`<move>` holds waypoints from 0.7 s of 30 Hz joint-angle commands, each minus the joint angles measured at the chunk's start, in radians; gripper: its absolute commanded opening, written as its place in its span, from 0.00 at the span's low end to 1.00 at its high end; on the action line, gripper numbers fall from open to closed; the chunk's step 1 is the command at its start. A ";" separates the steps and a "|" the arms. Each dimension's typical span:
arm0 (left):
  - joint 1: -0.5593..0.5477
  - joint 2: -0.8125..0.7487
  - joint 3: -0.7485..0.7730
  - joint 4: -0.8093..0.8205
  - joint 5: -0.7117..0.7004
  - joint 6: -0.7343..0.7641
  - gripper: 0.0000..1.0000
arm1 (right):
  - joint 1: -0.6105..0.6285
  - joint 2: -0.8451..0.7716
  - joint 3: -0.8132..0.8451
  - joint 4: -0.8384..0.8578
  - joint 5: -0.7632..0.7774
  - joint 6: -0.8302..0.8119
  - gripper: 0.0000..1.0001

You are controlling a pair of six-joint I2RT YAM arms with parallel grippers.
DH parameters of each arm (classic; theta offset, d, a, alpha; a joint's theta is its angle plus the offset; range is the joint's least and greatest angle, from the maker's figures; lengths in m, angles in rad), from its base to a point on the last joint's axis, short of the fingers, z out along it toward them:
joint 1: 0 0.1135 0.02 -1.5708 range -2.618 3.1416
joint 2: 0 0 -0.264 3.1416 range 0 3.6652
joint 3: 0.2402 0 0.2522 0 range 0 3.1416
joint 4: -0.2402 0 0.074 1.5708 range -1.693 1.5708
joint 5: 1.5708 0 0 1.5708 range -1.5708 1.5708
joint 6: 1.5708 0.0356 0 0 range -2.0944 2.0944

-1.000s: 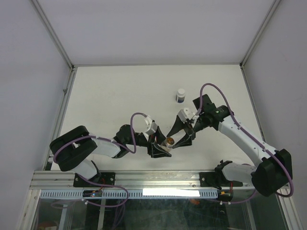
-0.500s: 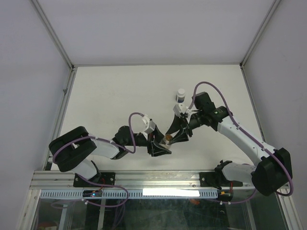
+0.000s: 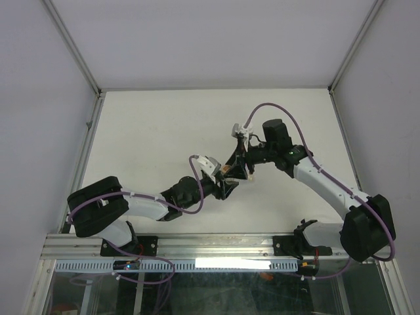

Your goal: Sort the pills into containers

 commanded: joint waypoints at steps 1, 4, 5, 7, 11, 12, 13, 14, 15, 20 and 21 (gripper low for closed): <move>-0.004 -0.038 -0.023 0.140 -0.016 0.101 0.00 | -0.054 -0.067 0.030 0.003 -0.133 0.058 0.66; 0.000 -0.065 -0.094 0.226 0.167 0.122 0.00 | -0.098 -0.108 0.058 -0.124 -0.256 -0.100 0.82; 0.006 -0.074 -0.109 0.240 0.249 0.123 0.00 | -0.102 -0.115 0.075 -0.194 -0.291 -0.186 0.86; 0.025 -0.082 -0.116 0.231 0.422 0.106 0.00 | -0.108 -0.120 0.099 -0.339 -0.365 -0.346 0.92; 0.035 -0.114 -0.088 0.177 0.663 0.080 0.00 | -0.107 -0.119 0.096 -0.597 -0.476 -0.745 0.99; 0.035 -0.116 -0.077 0.160 0.696 0.077 0.00 | -0.107 -0.119 0.091 -0.640 -0.488 -0.825 0.99; 0.035 -0.116 -0.065 0.143 0.725 0.076 0.00 | -0.104 -0.117 0.088 -0.673 -0.499 -0.880 0.99; 0.035 -0.115 -0.054 0.132 0.744 0.076 0.00 | -0.099 -0.116 0.086 -0.693 -0.499 -0.915 0.99; 0.035 -0.112 -0.045 0.128 0.758 0.073 0.00 | -0.092 -0.114 0.085 -0.702 -0.493 -0.934 0.99; 0.037 -0.097 0.004 0.097 0.814 0.068 0.00 | -0.050 -0.100 0.078 -0.703 -0.480 -0.944 0.96; 0.036 -0.081 0.012 0.092 0.820 0.070 0.00 | -0.043 -0.098 0.078 -0.704 -0.480 -0.944 0.95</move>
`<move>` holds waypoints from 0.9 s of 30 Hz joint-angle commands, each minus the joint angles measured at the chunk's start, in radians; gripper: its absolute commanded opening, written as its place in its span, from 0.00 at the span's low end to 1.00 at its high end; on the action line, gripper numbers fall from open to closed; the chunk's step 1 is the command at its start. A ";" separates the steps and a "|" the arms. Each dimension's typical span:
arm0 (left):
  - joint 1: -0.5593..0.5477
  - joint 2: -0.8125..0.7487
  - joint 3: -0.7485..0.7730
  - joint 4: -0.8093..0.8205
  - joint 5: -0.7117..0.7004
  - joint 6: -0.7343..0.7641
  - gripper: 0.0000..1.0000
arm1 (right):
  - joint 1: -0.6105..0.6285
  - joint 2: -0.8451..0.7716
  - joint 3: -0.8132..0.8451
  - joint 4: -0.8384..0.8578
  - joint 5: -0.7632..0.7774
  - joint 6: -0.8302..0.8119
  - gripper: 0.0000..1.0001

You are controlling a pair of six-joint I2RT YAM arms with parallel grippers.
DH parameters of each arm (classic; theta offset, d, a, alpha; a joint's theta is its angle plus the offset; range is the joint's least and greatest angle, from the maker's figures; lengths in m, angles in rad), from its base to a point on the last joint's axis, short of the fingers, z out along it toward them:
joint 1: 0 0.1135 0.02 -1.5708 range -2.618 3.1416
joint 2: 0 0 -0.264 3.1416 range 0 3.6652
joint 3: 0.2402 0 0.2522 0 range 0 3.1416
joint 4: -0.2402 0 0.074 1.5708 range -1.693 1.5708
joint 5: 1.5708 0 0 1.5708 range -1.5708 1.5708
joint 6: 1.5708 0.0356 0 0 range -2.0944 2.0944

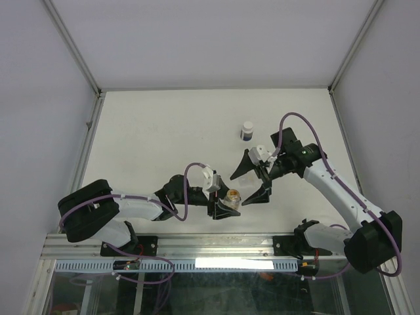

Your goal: Sort the pills into containers

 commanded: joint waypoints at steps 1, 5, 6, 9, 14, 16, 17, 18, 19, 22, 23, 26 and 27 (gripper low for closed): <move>0.006 0.021 0.067 0.007 0.115 -0.004 0.00 | 0.039 0.006 0.006 -0.056 -0.057 -0.110 0.93; 0.008 0.040 0.082 0.006 0.120 -0.007 0.00 | 0.065 0.023 0.006 -0.053 -0.049 -0.102 0.84; 0.009 0.042 0.082 0.006 0.119 -0.009 0.00 | 0.070 0.029 0.006 -0.052 -0.047 -0.097 0.82; 0.011 0.044 0.086 0.006 0.121 -0.008 0.00 | 0.087 0.042 0.008 -0.050 -0.047 -0.088 0.76; 0.015 0.043 0.082 0.017 0.118 -0.014 0.00 | 0.107 0.054 0.004 -0.023 -0.028 -0.052 0.69; 0.017 0.042 0.077 0.028 0.115 -0.018 0.00 | 0.111 0.056 0.005 -0.015 -0.026 -0.039 0.67; 0.018 0.041 0.073 0.036 0.111 -0.020 0.00 | 0.112 0.056 0.005 -0.013 -0.024 -0.035 0.66; 0.020 0.040 0.069 0.042 0.108 -0.024 0.00 | 0.113 0.056 0.004 -0.012 -0.025 -0.033 0.65; 0.020 0.037 0.064 0.050 0.106 -0.026 0.00 | 0.114 0.056 0.006 -0.010 -0.026 -0.029 0.63; 0.024 0.030 0.054 0.067 0.095 -0.032 0.00 | 0.115 0.058 0.006 -0.004 -0.028 -0.019 0.58; 0.024 0.027 0.049 0.074 0.088 -0.034 0.00 | 0.116 0.058 0.007 -0.002 -0.027 -0.015 0.56; 0.026 0.017 0.035 0.103 0.058 -0.039 0.00 | 0.117 0.061 0.011 0.002 -0.029 -0.003 0.48; 0.026 0.016 0.030 0.118 0.044 -0.043 0.00 | 0.117 0.063 0.014 0.005 -0.029 0.006 0.45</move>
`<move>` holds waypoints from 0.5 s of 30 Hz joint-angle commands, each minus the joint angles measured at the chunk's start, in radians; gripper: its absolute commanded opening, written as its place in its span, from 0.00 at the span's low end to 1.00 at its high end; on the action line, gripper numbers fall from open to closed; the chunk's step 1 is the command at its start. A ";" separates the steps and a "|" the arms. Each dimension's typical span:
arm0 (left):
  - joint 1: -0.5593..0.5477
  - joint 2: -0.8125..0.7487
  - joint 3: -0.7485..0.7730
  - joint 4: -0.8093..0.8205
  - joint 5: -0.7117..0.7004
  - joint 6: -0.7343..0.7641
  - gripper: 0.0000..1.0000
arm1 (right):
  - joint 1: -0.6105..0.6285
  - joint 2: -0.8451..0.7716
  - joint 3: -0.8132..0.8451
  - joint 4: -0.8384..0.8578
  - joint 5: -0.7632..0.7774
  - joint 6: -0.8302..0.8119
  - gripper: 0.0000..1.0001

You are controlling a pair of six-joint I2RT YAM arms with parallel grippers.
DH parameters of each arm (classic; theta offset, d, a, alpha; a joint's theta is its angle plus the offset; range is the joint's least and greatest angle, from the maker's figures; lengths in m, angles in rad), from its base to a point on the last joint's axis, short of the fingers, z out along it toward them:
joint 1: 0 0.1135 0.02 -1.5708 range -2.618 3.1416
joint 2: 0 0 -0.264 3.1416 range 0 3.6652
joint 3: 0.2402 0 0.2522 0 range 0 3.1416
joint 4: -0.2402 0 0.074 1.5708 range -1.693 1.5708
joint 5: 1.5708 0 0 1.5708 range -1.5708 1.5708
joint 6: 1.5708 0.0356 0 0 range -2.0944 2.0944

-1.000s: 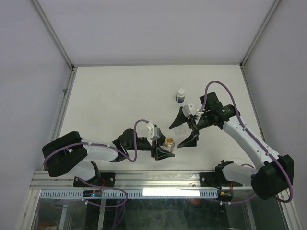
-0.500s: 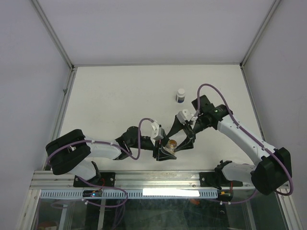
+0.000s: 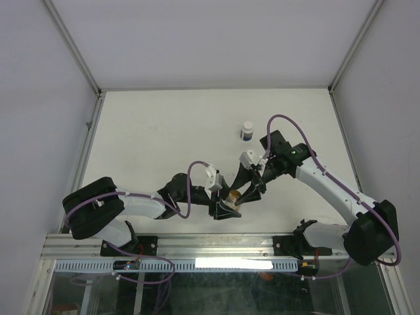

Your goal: Sort the pills into containers

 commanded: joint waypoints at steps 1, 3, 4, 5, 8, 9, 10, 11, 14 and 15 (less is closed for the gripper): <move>0.012 -0.032 -0.021 0.139 -0.053 -0.024 0.00 | 0.008 0.002 0.018 0.030 -0.021 0.043 0.41; 0.012 -0.034 -0.041 0.186 -0.095 -0.032 0.00 | 0.008 0.003 0.024 0.046 -0.019 0.075 0.34; 0.012 -0.037 -0.052 0.204 -0.121 -0.033 0.00 | 0.008 0.004 0.026 0.063 -0.012 0.099 0.31; 0.012 -0.044 -0.063 0.215 -0.156 -0.033 0.00 | 0.008 0.003 0.026 0.085 -0.002 0.131 0.28; 0.012 -0.090 -0.090 0.218 -0.288 -0.026 0.00 | 0.006 -0.008 0.019 0.195 0.068 0.266 0.20; 0.012 -0.102 -0.098 0.213 -0.337 -0.022 0.00 | 0.005 -0.014 0.012 0.242 0.096 0.318 0.18; 0.012 -0.113 -0.106 0.205 -0.423 -0.021 0.00 | 0.005 -0.020 0.003 0.295 0.127 0.376 0.17; 0.012 -0.120 -0.111 0.195 -0.485 -0.022 0.00 | 0.005 -0.025 -0.007 0.342 0.159 0.446 0.16; 0.003 -0.120 -0.116 0.193 -0.629 -0.026 0.00 | 0.002 -0.027 -0.032 0.465 0.243 0.574 0.15; -0.001 -0.114 -0.110 0.191 -0.661 -0.021 0.00 | 0.001 -0.025 -0.038 0.495 0.263 0.605 0.14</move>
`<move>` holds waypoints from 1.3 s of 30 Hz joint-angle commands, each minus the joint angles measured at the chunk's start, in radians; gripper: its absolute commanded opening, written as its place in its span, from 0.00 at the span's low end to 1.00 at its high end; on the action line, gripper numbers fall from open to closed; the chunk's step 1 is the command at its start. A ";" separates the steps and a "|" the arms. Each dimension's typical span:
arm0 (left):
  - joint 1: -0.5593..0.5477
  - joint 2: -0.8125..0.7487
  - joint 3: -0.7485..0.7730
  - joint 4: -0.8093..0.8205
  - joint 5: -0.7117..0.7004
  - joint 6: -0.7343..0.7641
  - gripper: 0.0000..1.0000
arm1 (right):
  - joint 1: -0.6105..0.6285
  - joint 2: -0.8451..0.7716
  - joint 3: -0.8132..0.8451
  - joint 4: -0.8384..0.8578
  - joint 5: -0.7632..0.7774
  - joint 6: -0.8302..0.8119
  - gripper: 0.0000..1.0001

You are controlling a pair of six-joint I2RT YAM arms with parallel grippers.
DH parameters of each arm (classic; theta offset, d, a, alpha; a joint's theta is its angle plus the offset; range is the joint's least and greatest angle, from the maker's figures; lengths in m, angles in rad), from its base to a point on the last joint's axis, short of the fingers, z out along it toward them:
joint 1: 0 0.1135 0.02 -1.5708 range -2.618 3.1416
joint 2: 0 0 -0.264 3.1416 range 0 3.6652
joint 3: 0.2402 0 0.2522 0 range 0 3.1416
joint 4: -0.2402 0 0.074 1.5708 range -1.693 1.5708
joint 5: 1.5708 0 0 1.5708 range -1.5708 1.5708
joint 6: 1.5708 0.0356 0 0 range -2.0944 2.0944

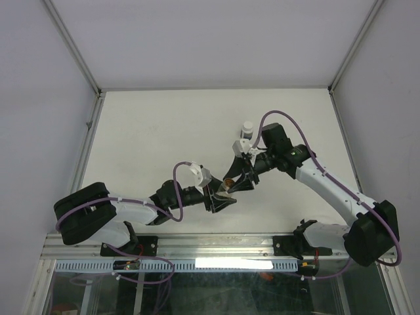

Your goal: Sort the pills into containers

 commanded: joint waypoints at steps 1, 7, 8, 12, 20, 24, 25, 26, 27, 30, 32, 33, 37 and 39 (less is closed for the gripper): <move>-0.003 -0.024 0.023 0.081 -0.367 0.009 0.00 | -0.009 -0.020 -0.033 0.195 0.178 0.295 0.13; -0.016 0.023 0.066 0.075 -0.444 0.029 0.00 | -0.021 -0.011 -0.052 0.298 0.222 0.418 0.07; -0.018 0.023 0.067 0.075 -0.455 0.029 0.00 | -0.024 -0.011 -0.052 0.304 0.217 0.428 0.07; -0.020 0.023 0.074 0.049 -0.508 0.032 0.00 | -0.034 -0.014 -0.052 0.327 0.214 0.463 0.04; -0.021 0.056 0.128 -0.089 -0.629 0.025 0.00 | -0.039 0.004 -0.066 0.375 0.219 0.524 0.02; -0.021 0.059 0.138 -0.110 -0.638 0.027 0.00 | -0.038 0.010 -0.065 0.381 0.222 0.537 0.02; -0.021 0.060 0.138 -0.111 -0.639 0.026 0.00 | -0.039 0.010 -0.066 0.381 0.221 0.538 0.02; -0.021 0.057 0.137 -0.112 -0.638 0.025 0.00 | -0.039 0.008 -0.066 0.381 0.221 0.539 0.02; -0.021 0.055 0.136 -0.113 -0.635 0.025 0.01 | -0.041 0.008 -0.067 0.382 0.221 0.539 0.02; -0.021 0.045 0.132 -0.114 -0.630 0.019 0.06 | -0.045 0.006 -0.066 0.385 0.222 0.542 0.02; -0.021 0.039 0.131 -0.119 -0.629 0.014 0.07 | -0.047 0.007 -0.066 0.386 0.229 0.545 0.01; -0.021 0.038 0.132 -0.123 -0.632 0.013 0.06 | -0.047 0.007 -0.068 0.390 0.236 0.547 0.01; -0.021 0.040 0.153 -0.173 -0.656 -0.004 0.02 | -0.047 -0.002 -0.083 0.422 0.325 0.566 0.00; -0.021 0.045 0.167 -0.192 -0.665 -0.006 0.00 | -0.046 -0.003 -0.087 0.433 0.362 0.575 0.00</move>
